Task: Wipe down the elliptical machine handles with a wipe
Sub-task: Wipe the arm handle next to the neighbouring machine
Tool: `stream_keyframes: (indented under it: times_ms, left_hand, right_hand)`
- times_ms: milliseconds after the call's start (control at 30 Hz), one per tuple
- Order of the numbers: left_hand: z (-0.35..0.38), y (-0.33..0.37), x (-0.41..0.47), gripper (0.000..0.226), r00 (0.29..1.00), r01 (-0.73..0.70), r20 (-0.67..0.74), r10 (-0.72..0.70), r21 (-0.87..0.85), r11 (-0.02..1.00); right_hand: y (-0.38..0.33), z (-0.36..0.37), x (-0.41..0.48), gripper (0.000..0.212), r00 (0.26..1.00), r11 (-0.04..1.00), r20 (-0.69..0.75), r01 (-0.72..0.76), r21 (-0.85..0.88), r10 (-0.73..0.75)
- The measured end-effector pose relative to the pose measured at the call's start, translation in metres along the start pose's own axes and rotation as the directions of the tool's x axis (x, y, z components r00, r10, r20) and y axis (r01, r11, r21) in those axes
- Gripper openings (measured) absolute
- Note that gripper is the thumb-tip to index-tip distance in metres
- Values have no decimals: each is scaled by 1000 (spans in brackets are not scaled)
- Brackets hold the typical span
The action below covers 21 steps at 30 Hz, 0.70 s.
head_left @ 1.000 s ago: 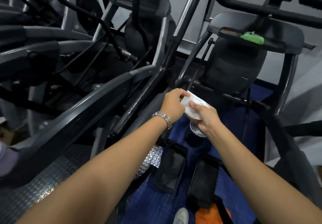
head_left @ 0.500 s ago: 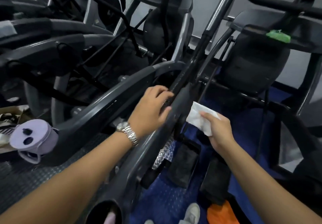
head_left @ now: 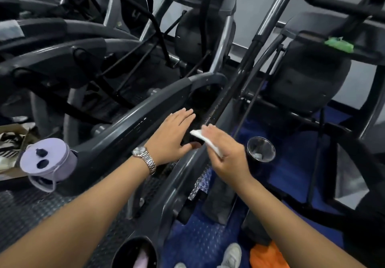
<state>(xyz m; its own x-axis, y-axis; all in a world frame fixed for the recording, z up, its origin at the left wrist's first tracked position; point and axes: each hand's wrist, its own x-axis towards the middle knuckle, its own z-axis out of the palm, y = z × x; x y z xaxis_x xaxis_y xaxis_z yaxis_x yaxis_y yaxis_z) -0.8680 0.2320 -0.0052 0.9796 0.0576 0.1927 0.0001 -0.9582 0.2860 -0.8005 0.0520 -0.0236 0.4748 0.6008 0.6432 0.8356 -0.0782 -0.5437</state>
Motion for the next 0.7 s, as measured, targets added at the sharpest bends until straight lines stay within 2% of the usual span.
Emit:
stream_keyframes:
  times_ms: [67, 133, 233, 367, 433, 567, 700]
  left_hand:
    - [1, -2, 1, 76, 1000, -13, -4, 13, -2, 1000]
    - [1, -3, 1, 78, 999, -34, -3, 34, 6, 999]
    - [2, -1, 4, 80, 996, -84, 4, 84, 3, 996]
    - [9, 3, 10, 79, 986, -163, 35, 164, -38, 986]
    - [11, 1, 10, 80, 985, -168, 22, 169, -48, 985]
    - [14, -8, 9, 83, 989, -146, -13, 146, -63, 987]
    - [15, -11, 10, 88, 988, -151, -30, 149, -73, 986]
  right_hand:
    - [8, 10, -11, 40, 987, 996, 148, 64, -60, -55]
    - [17, 12, -19, 43, 977, 995, 209, 52, -80, -34]
    - [23, 10, -11, 41, 983, 995, 183, -18, -102, 36]
    - [14, 16, 4, 40, 971, 993, 205, -121, -18, 122]
    - [13, 16, -1, 37, 977, 996, 194, -95, -3, 93]
    - [25, 14, 6, 27, 992, 995, 73, -97, -30, 99]
    - [21, 25, 15, 30, 977, 983, 112, -181, 8, 179]
